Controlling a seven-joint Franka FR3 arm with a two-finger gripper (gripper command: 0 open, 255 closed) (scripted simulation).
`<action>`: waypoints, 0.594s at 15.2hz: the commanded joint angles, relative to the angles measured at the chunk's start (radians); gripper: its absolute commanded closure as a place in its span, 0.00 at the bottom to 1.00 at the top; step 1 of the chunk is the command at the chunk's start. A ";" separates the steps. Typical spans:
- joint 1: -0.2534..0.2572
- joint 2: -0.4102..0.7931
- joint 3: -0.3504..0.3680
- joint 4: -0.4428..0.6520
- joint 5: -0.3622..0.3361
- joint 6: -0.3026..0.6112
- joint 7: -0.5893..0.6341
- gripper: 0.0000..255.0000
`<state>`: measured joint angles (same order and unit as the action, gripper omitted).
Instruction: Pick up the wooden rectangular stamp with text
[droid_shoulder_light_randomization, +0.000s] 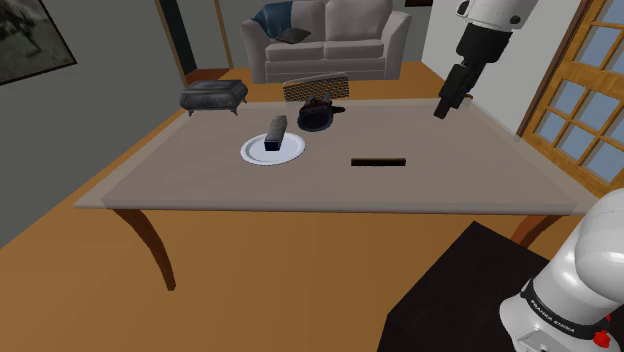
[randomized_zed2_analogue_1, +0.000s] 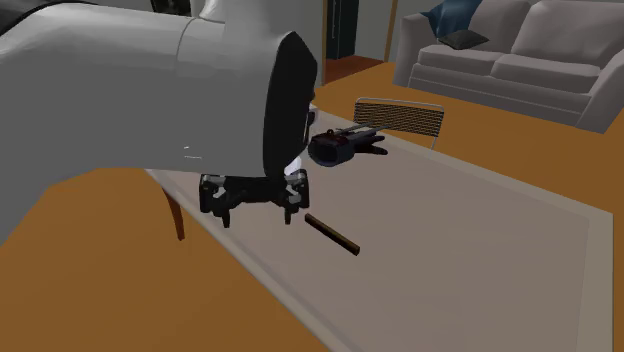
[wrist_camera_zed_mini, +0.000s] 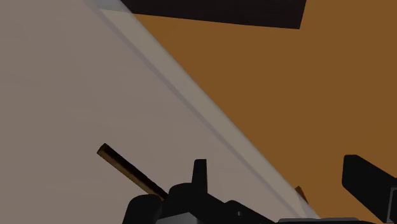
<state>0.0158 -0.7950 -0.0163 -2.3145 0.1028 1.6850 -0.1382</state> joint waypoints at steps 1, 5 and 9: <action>0.000 0.000 0.000 0.000 0.000 0.000 0.000 0.00; 0.011 0.082 -0.059 -0.037 -0.035 0.096 -0.129 0.00; 0.023 0.187 -0.116 -0.050 -0.062 0.193 -0.256 0.00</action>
<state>0.0333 -0.6435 -0.1199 -2.3707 0.0456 1.8520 -0.3625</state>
